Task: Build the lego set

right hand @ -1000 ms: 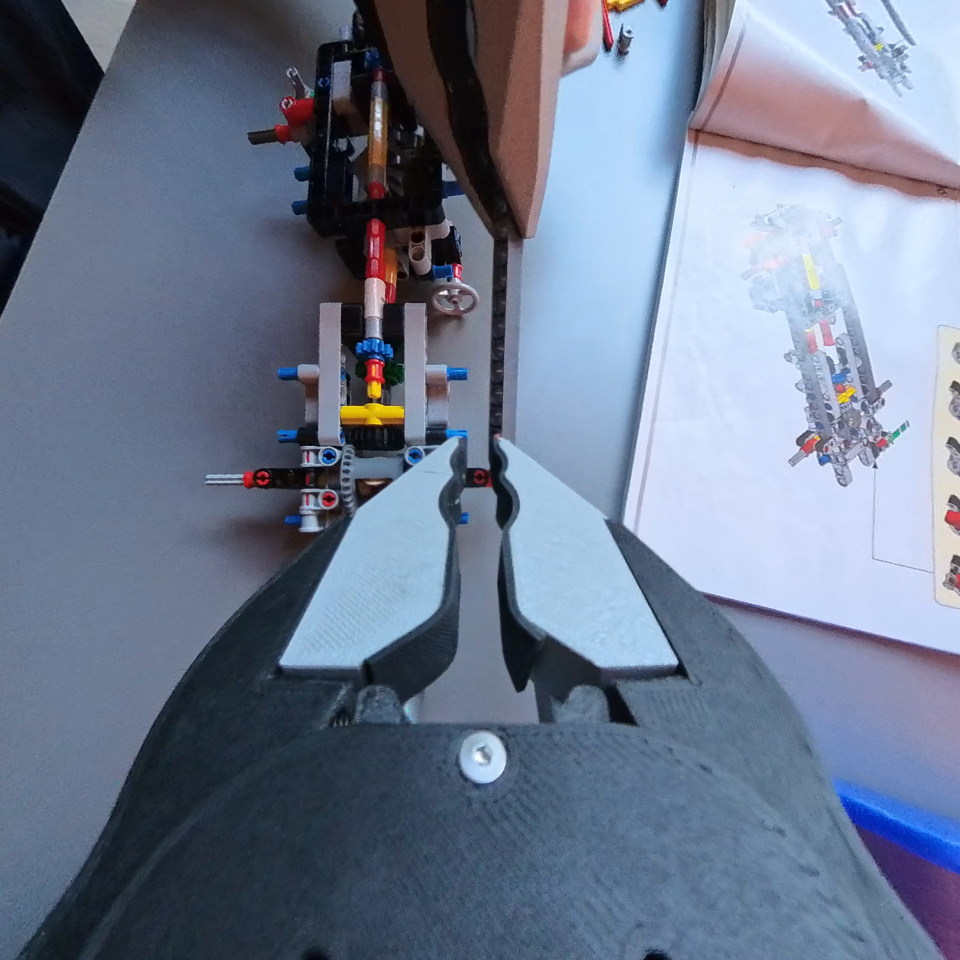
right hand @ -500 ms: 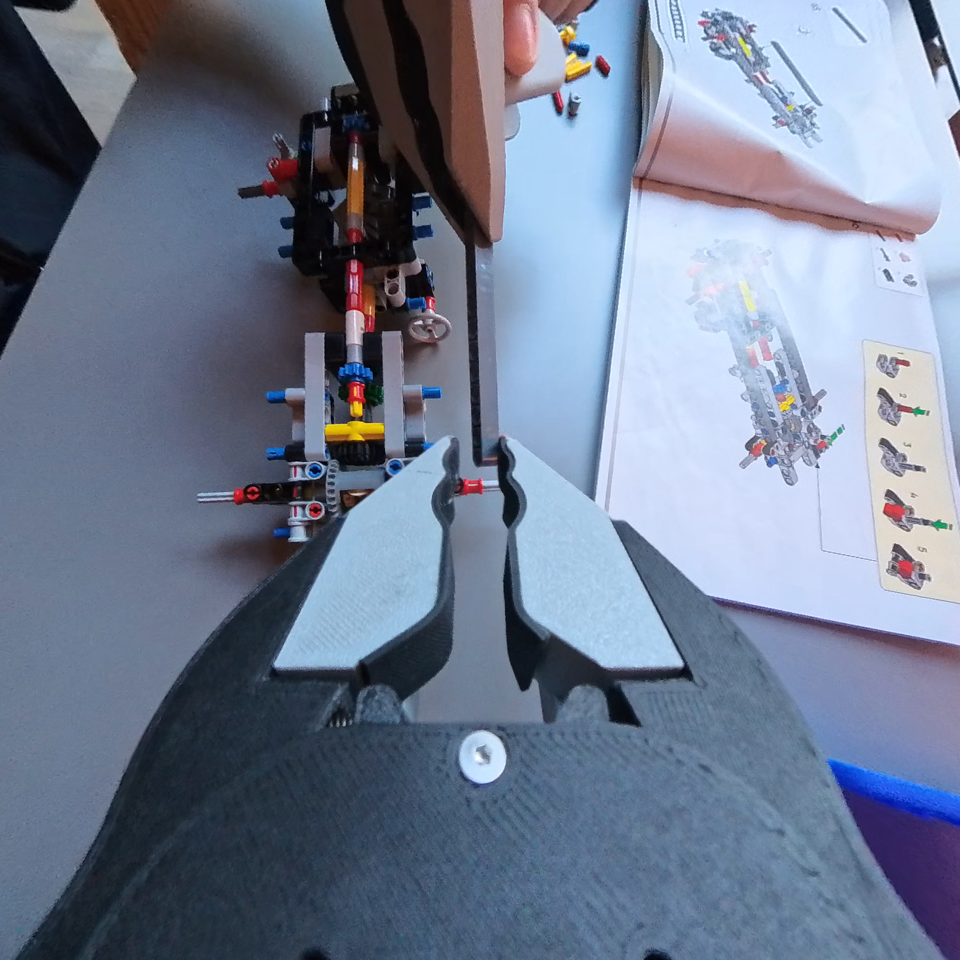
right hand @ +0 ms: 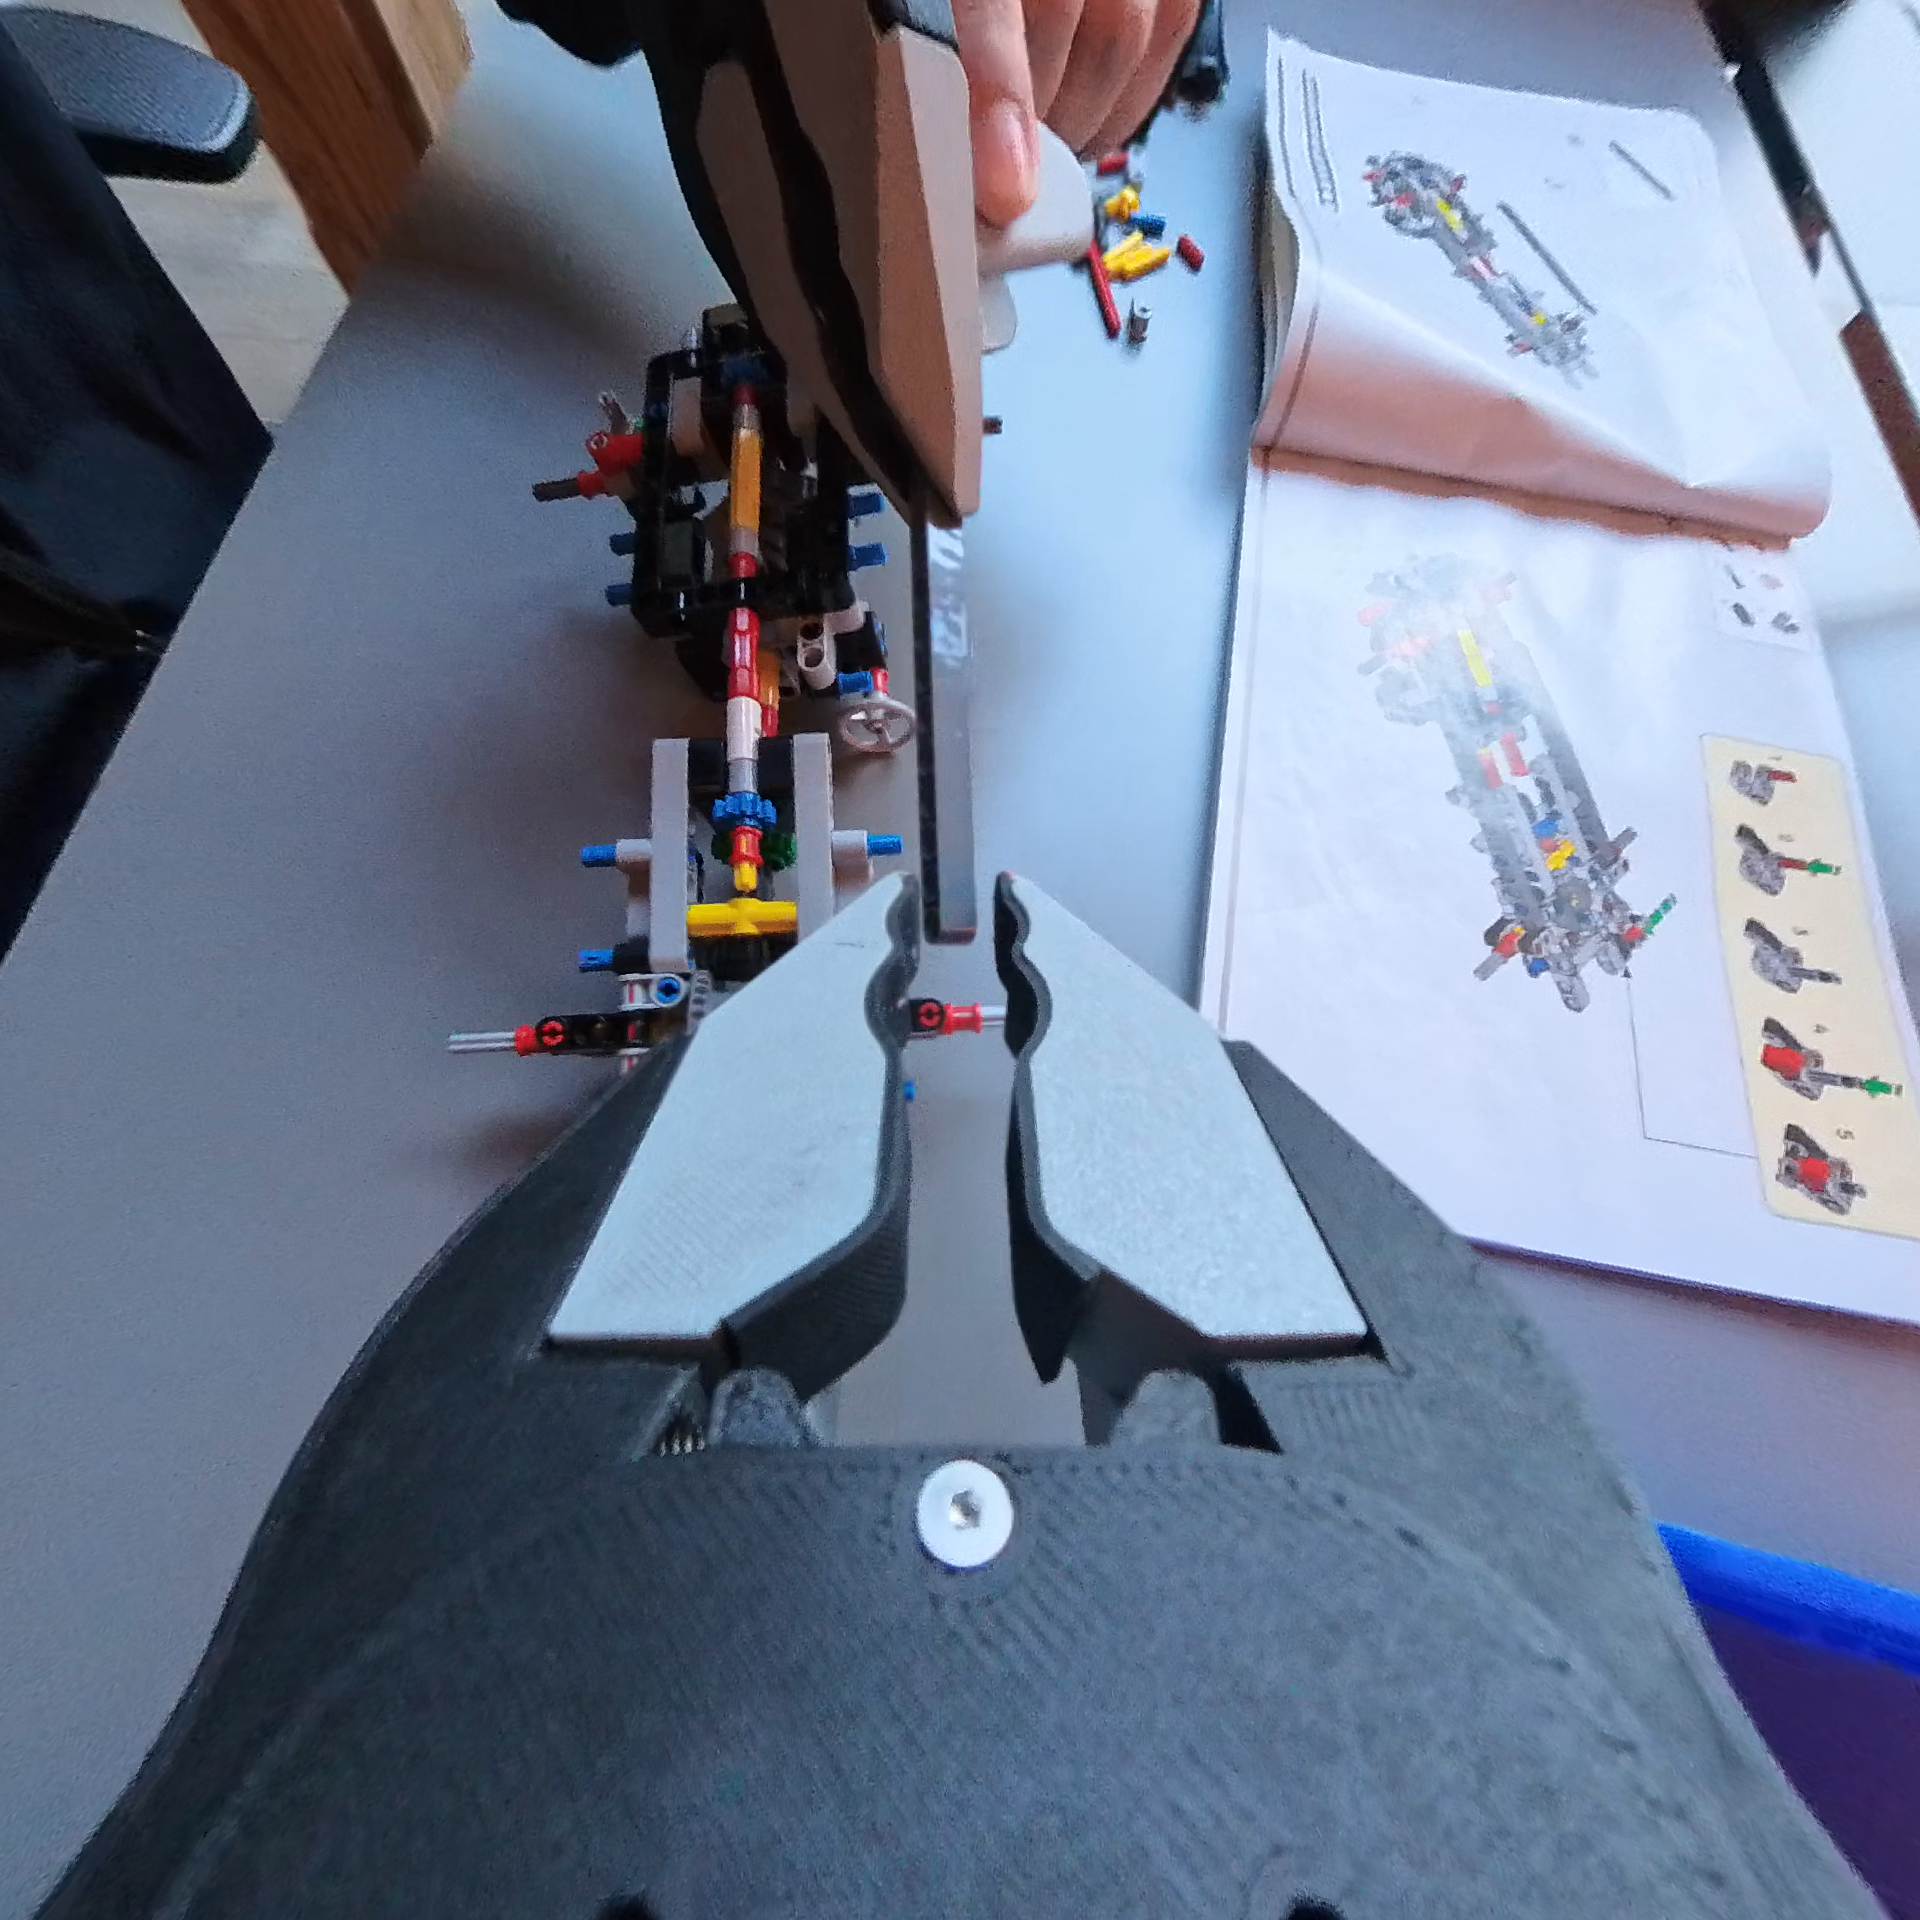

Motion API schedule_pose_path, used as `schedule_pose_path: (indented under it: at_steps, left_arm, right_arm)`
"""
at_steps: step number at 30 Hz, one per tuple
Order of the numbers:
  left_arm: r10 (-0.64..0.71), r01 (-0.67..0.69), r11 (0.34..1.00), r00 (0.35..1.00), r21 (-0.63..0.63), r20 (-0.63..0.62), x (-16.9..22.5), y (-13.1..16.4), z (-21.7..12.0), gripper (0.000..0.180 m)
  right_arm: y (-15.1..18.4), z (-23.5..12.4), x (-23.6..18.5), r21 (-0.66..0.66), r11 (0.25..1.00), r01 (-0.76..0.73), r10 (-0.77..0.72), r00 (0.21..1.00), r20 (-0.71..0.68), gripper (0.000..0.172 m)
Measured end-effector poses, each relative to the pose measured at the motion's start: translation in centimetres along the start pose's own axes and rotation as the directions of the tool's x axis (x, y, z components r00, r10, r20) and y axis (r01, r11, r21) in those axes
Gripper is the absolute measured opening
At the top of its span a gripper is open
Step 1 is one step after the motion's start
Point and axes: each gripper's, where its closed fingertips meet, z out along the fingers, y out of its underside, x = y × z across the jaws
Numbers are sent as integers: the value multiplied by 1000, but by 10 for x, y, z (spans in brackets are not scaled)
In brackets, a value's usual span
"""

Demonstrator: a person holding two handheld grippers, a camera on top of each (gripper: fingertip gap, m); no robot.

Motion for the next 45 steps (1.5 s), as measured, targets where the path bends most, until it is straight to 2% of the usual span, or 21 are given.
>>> schedule_pose_path:
  at_steps: [1, 6, 10, 12, 15, 17, 20, 23, 27, 30, 32, 37, 41, 43, 45]
  left_arm:
    - [0, 0, 1000, 1000, 1, 2, 0, 0, 0, 5]
    - [-8, 8, 1000, 1000, -7, 0, 5, 4, 5, 5]
    - [-58, 60, 996, 998, -64, 38, 0, 15, 8, 6]
    - [-171, 172, 984, 985, -48, 28, 1, 14, 9, 10]
    - [-369, 368, 929, 929, -45, -12, 4, 15, 9, 33]
    - [-456, 456, 890, 890, -7, -10, 2, 14, 3, 31]
    - [-600, 601, 798, 799, 45, -36, -2, 14, -11, 28]
    - [-745, 749, 661, 662, 37, -85, 0, 21, -15, 27]
    - [-860, 865, 495, 473, -81, -193, 16, 30, -5, 34]
    - [-885, 886, 439, 397, -150, -242, 20, 30, 1, 30]
    - [-886, 889, 433, 389, -148, -252, 16, 28, 4, 9]
    - [-888, 890, 433, 393, -144, -239, 12, 19, 2, 7]
    - [-912, 912, 386, 355, -137, -205, 8, 12, 0, 16]
    - [-910, 914, 386, 355, -123, -214, 7, 6, 1, 7]
    - [-907, 910, 394, 362, -129, -213, 7, 3, 4, 7]
  right_arm:
    - [2, 1, 1, -5, 1000, 1, -1, 1000, -2, 8]
    - [9, 5, -1, -42, 999, 22, -22, 1000, -5, 6]
    - [5, 2, 1, -22, 1000, 16, -17, 999, -45, 6]
    - [5, 0, 1, -10, 1000, 12, -13, 997, -81, 5]
    - [3, -5, 2, -22, 999, 50, -53, 987, -154, 5]
    - [-2, -6, 1, -25, 997, 74, -77, 979, -186, 5]
    - [1, 0, -1, -53, 995, 86, -95, 972, -213, 5]
    - [7, 8, -1, -73, 994, 82, -97, 970, -225, 5]
    - [8, 10, 1, -71, 995, 75, -90, 967, -238, 5]
    - [8, 8, 3, -59, 996, 73, -85, 965, -247, 4]
    - [8, 7, 4, -51, 996, 75, -86, 963, -255, 4]
    - [8, 3, 8, -20, 998, 61, -64, 962, -264, 5]
    - [8, 6, 5, -14, 997, 70, -71, 966, -248, 4]
    - [8, 7, 3, -15, 997, 73, -75, 969, -237, 5]
    - [9, 8, 2, -20, 997, 74, -77, 969, -235, 5]
